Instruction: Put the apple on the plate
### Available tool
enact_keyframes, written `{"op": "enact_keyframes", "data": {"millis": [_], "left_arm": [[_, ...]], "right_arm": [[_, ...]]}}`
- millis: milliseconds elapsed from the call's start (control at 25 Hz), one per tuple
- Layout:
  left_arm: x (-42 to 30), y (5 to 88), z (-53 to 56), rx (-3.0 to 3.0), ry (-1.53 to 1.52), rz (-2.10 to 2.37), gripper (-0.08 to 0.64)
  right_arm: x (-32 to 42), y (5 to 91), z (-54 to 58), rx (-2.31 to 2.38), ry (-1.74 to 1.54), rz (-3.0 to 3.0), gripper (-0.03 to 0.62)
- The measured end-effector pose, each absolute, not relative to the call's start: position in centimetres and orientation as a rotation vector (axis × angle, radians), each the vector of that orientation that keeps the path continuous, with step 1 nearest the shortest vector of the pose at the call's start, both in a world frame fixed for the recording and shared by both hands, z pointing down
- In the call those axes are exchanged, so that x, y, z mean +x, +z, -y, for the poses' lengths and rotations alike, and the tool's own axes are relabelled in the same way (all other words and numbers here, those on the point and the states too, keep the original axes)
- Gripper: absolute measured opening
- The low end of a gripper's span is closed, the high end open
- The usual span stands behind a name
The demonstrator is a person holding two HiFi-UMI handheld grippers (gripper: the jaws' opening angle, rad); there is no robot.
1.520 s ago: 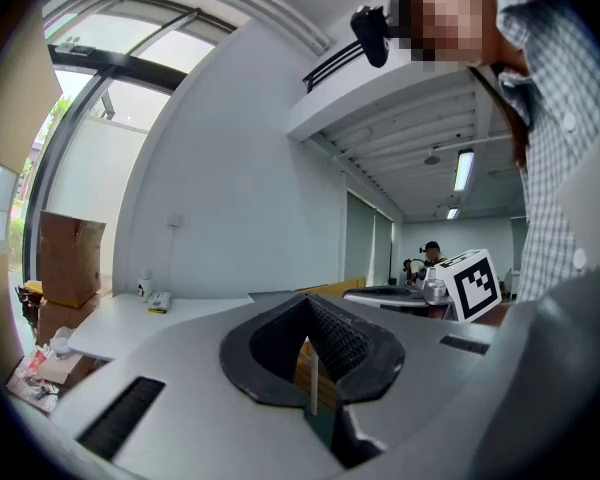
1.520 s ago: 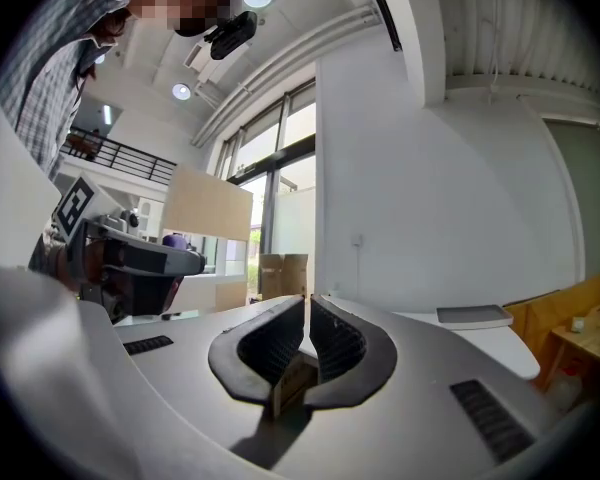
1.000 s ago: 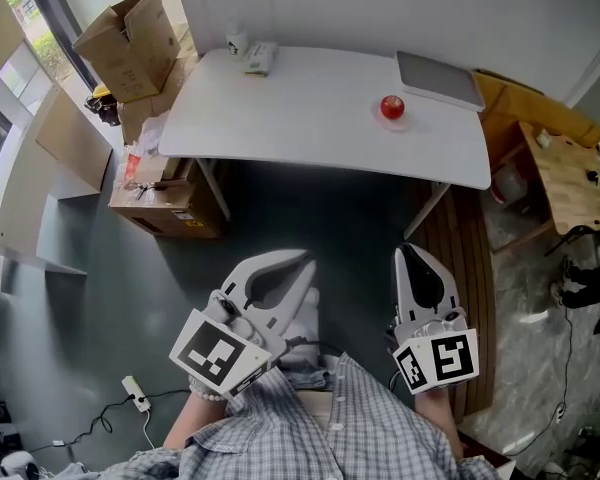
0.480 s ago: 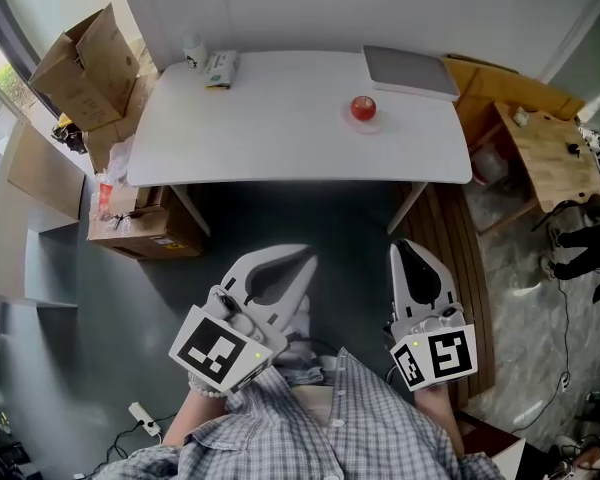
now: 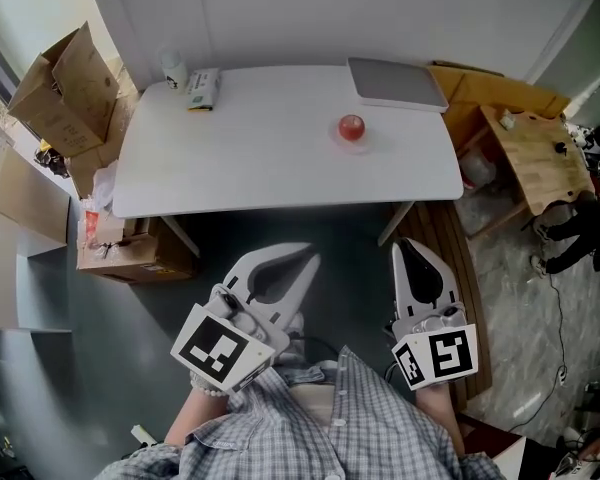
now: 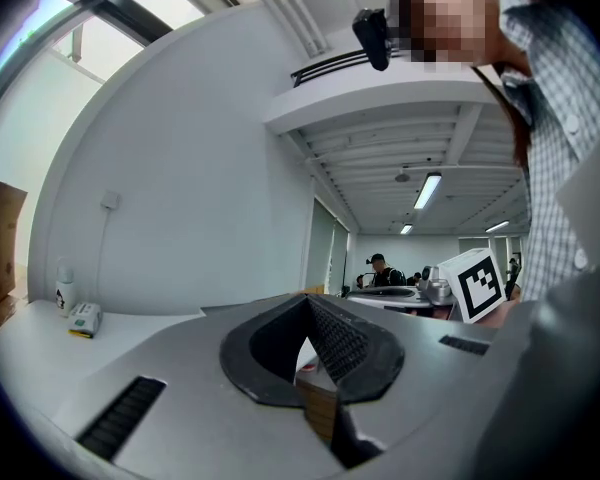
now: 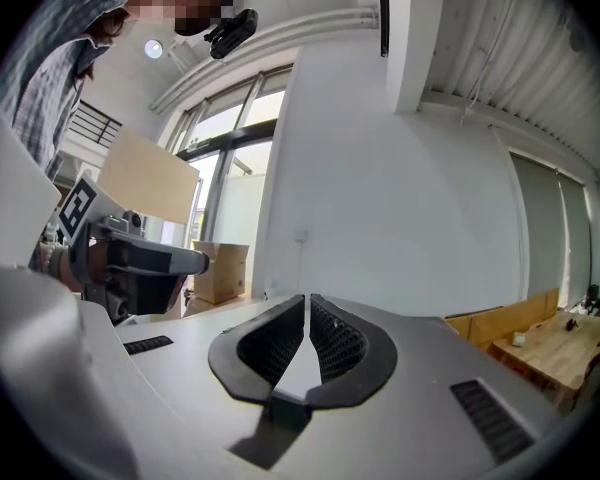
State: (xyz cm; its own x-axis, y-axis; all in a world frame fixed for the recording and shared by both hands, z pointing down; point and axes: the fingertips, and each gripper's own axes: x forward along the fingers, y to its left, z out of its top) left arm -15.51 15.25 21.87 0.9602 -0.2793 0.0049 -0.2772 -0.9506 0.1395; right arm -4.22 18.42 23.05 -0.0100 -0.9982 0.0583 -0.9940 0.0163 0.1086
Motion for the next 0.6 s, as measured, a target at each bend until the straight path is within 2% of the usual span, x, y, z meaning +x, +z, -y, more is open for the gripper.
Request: {"op": "enact_keyframes", "data": {"millis": [600], "left_arm": [[-12.3, 22.5, -8.5, 2.996, -0.035, 0.303, 0.009]], "right_arm": [[-2.0, 24.3, -13.4, 2.148, -0.111, 2.043, 0.032]]}}
